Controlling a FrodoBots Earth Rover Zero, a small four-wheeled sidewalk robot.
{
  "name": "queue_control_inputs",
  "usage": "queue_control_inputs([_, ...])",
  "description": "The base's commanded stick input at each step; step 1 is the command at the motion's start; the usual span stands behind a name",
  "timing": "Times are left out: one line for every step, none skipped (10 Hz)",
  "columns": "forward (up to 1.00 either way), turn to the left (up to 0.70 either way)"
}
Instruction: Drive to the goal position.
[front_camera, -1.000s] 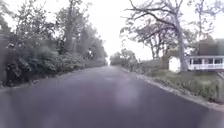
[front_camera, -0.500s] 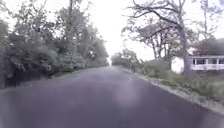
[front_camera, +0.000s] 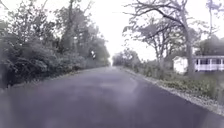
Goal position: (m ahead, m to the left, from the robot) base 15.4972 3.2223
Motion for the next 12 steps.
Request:
queue_control_inputs([1.0,0.0])
queue_control_inputs([1.0,0.0])
queue_control_inputs([1.0,0.0])
queue_control_inputs([1.0,0.0])
queue_control_inputs([1.0,0.0])
queue_control_inputs([1.0,0.0])
queue_control_inputs([1.0,0.0])
queue_control_inputs([1.0,0.0])
queue_control_inputs([1.0,0.0])
queue_control_inputs([1.0,0.0])
queue_control_inputs([1.0,0.0])
queue_control_inputs([1.0,0.0])
